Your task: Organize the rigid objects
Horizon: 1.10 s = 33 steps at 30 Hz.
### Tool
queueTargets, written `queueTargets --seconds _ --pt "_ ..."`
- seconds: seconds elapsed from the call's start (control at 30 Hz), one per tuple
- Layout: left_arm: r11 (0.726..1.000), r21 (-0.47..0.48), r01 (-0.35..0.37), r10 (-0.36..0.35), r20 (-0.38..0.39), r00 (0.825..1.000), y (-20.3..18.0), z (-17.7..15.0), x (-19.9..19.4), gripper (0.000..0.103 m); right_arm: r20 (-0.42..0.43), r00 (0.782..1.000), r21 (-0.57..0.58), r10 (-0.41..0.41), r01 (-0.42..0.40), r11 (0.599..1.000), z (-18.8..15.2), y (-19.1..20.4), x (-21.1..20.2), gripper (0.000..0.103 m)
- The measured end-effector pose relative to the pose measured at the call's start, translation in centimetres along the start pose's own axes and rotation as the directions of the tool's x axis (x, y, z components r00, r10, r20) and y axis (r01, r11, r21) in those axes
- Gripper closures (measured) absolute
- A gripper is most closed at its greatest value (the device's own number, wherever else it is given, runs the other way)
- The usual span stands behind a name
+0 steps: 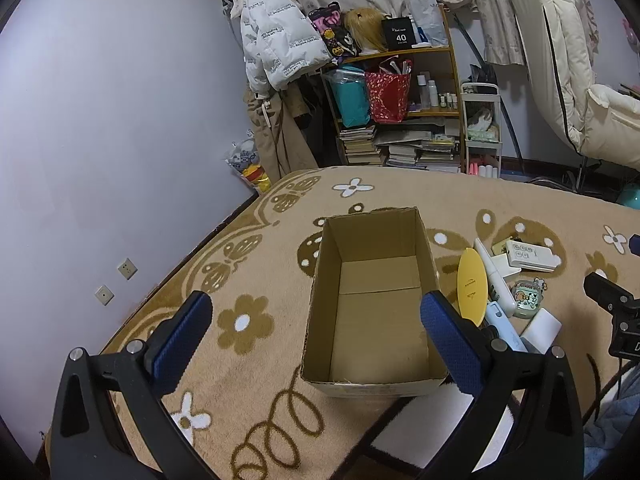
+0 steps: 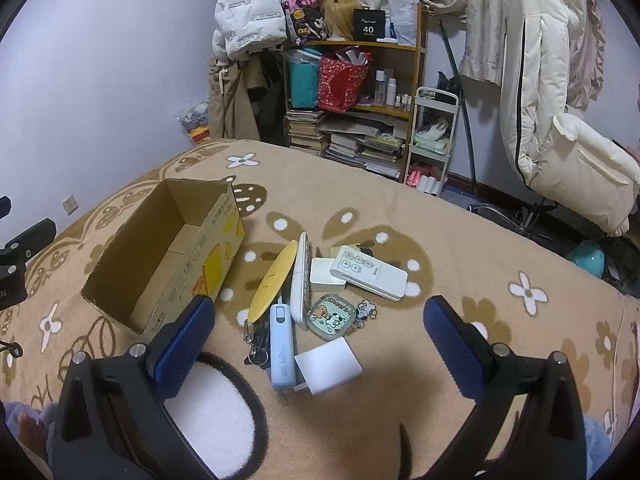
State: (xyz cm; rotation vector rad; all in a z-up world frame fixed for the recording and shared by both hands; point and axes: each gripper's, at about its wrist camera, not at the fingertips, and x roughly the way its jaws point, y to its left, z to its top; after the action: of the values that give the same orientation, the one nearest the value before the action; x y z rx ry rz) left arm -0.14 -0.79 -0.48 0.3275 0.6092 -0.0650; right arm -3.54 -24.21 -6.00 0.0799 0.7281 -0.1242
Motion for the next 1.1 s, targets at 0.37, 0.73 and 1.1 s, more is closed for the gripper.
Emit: queueTargets --seconds 0.37,0.73,1.1 --pt "1.000 -0.018 0.006 -0.006 -0.004 1.000 0.4 0.2 0.2 0.000 0.001 1.000 -0.030 -0.007 0.007 1.000 -0.1 0.5 -0.2 0.000" --pt "1.000 -0.020 0.005 -0.005 -0.009 1.000 0.5 0.2 0.1 0.000 0.000 1.000 -0.032 -0.010 0.010 0.999 -0.1 0.8 -0.1 0.000" --pt "1.000 -0.021 0.009 -0.010 -0.015 1.000 0.5 0.1 0.1 0.000 0.001 1.000 -0.032 -0.017 0.017 0.999 -0.1 1.0 0.0 0.000"
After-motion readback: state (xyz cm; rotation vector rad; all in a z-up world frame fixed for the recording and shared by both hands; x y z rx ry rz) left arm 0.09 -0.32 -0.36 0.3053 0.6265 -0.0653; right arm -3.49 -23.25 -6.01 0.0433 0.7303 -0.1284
